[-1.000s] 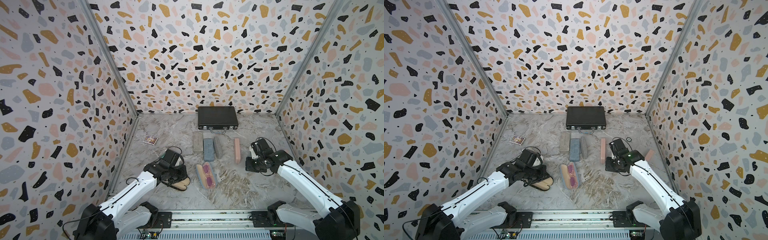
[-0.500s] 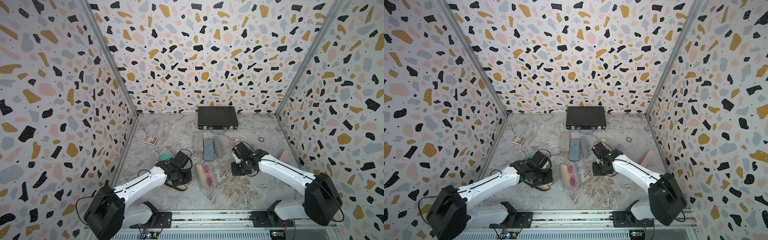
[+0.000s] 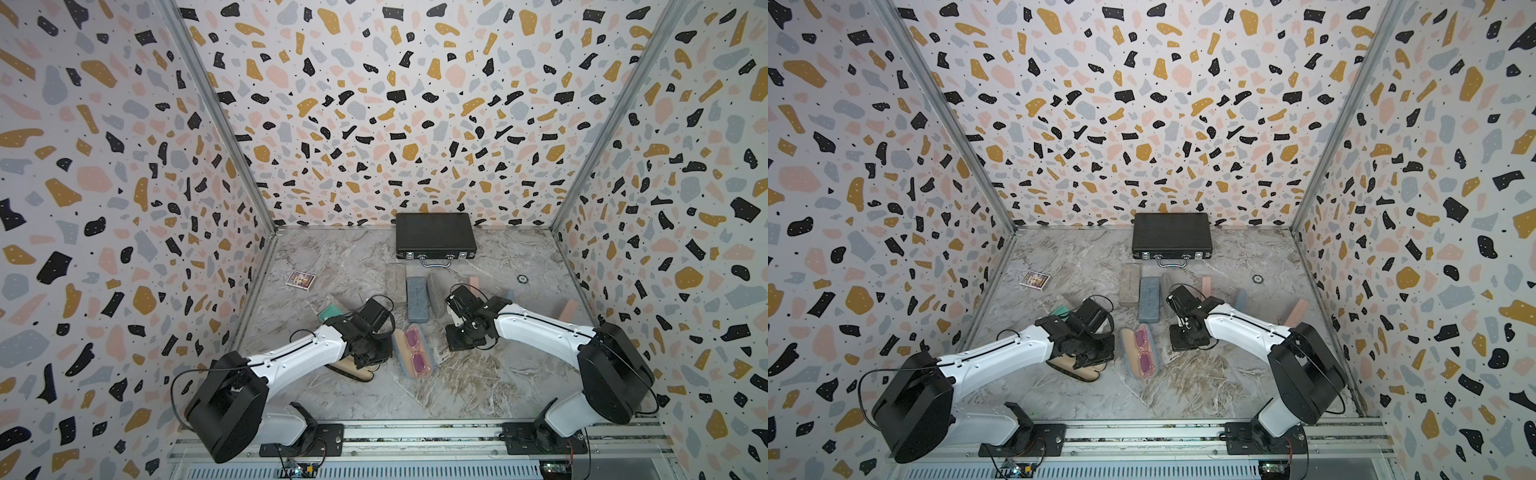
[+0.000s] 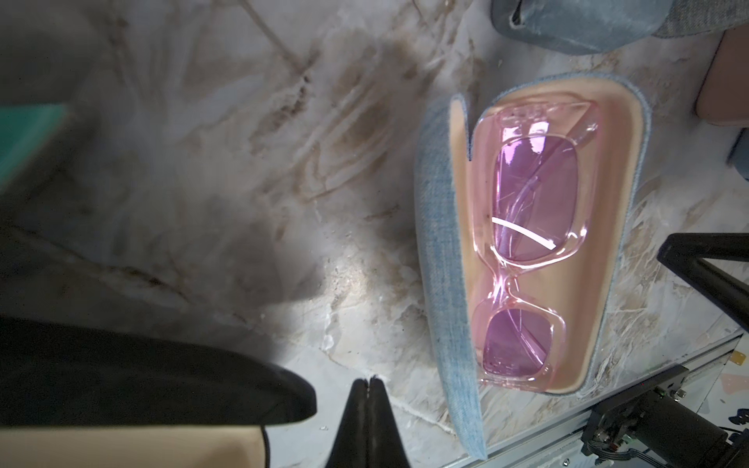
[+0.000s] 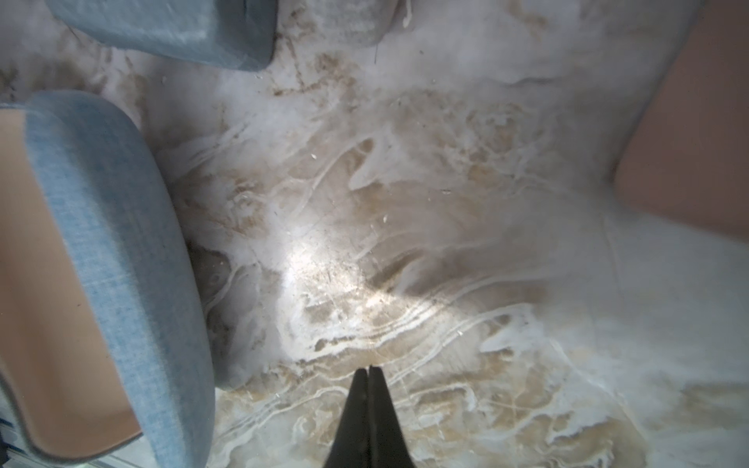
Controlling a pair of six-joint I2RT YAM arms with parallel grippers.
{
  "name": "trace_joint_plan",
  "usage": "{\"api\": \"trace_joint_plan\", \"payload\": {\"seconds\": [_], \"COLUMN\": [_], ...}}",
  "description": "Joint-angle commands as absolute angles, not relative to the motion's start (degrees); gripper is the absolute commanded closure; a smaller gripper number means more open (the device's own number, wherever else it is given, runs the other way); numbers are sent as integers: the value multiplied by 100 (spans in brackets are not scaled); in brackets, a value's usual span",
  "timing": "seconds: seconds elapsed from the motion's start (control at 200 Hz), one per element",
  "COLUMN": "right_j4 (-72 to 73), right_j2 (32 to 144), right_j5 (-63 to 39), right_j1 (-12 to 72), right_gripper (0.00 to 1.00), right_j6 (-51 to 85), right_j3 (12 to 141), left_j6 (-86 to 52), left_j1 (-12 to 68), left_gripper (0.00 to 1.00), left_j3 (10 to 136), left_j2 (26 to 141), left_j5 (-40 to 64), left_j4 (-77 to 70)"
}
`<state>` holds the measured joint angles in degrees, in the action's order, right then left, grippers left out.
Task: Close the glasses case
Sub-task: Close the glasses case at the center of the board.
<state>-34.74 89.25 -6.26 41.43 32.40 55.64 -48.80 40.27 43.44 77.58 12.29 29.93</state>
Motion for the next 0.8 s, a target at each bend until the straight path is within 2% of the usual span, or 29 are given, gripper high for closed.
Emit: {"api": "trace_joint_plan", "payload": {"seconds": [0.0,0.796], "right_j4": [-3446,-3238], "right_j2": [9006,9867], "right_j5": [-650,-655], "right_j1": [4214,4855], "right_gripper": [100,100], "right_j6": [3305,3520], "right_j3": [5774,6384], "left_j6": [-4891,-4931], "left_j1": [4094,4292], "left_gripper": [100,100], "left_j3": [4526,4675], "left_j2": [7895,8394], "left_j5": [1160,1213], "left_j4": [2817,2474]}}
